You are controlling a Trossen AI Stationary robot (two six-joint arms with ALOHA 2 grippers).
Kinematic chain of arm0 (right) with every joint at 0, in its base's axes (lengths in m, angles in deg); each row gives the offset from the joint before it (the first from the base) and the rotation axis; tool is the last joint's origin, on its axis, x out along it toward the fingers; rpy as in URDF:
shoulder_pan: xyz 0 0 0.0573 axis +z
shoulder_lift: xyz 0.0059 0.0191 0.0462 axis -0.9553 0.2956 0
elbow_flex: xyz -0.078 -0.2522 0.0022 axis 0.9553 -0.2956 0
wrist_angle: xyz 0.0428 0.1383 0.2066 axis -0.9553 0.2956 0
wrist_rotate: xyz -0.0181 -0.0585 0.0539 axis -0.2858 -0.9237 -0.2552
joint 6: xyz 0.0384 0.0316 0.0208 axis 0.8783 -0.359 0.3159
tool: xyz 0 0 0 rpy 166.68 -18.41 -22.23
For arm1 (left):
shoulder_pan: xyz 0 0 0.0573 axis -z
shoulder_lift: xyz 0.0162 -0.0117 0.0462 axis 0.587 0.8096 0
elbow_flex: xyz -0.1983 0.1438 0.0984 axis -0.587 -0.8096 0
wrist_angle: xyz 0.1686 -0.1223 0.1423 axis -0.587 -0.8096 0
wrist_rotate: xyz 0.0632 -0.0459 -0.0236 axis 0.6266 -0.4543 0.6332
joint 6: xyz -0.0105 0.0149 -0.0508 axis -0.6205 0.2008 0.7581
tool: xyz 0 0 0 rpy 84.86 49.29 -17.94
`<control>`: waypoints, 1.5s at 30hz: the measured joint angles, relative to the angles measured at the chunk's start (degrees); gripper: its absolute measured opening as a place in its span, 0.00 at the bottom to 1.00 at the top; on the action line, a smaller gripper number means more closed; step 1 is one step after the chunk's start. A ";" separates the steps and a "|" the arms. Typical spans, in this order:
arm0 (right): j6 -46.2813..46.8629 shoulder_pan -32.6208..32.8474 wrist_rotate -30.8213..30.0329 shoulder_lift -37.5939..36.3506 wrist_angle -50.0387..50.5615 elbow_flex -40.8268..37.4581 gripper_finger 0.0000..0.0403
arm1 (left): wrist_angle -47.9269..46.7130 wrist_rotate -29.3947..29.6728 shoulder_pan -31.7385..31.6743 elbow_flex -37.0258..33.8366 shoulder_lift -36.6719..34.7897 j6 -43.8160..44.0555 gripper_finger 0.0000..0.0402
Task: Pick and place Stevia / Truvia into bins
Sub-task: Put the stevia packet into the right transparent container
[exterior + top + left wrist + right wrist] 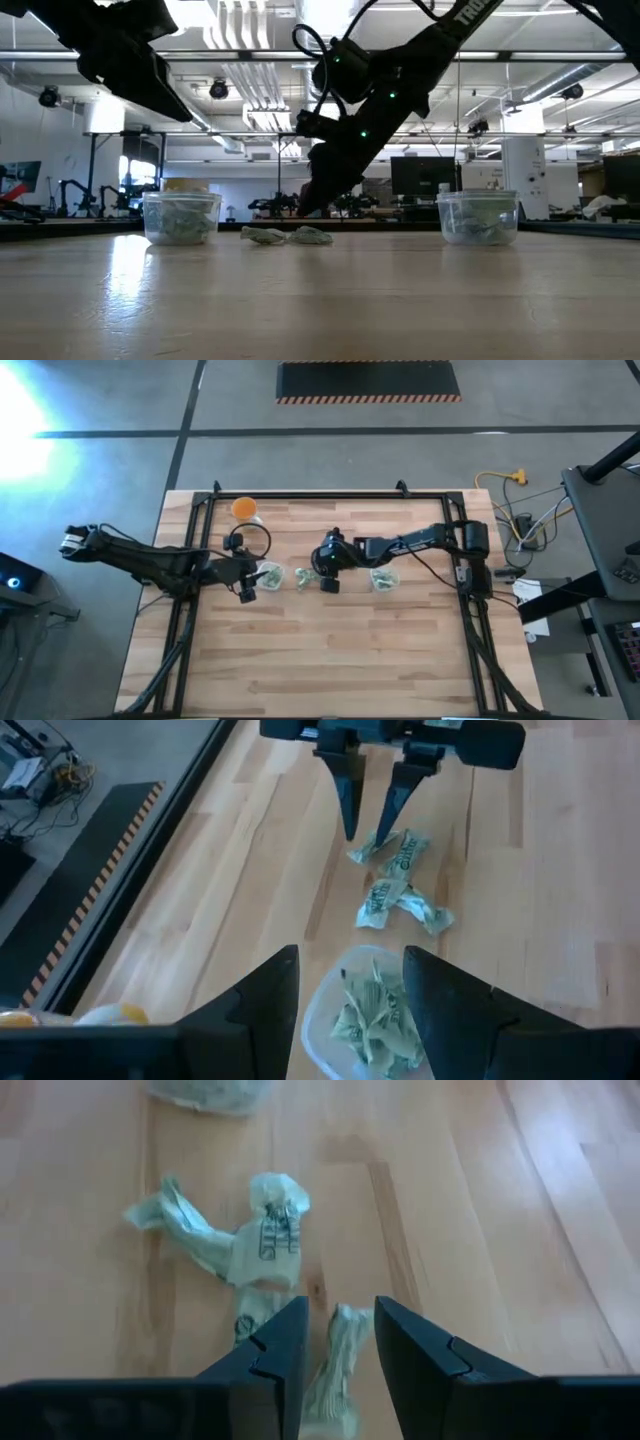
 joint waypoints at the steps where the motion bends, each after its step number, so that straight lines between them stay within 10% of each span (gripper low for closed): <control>1: 0.00 -0.03 0.00 0.20 0.20 0.10 0.26 | 0.05 0.05 0.00 -0.01 0.10 -0.02 0.41; 31: 2.75 -1.01 -0.72 0.83 0.34 -2.54 0.24 | 2.15 -0.02 0.09 -0.01 1.91 0.22 0.41; 45: 0.88 -0.95 -0.68 0.82 0.36 -3.18 0.03 | 2.23 -0.01 0.07 -0.01 2.32 0.09 0.41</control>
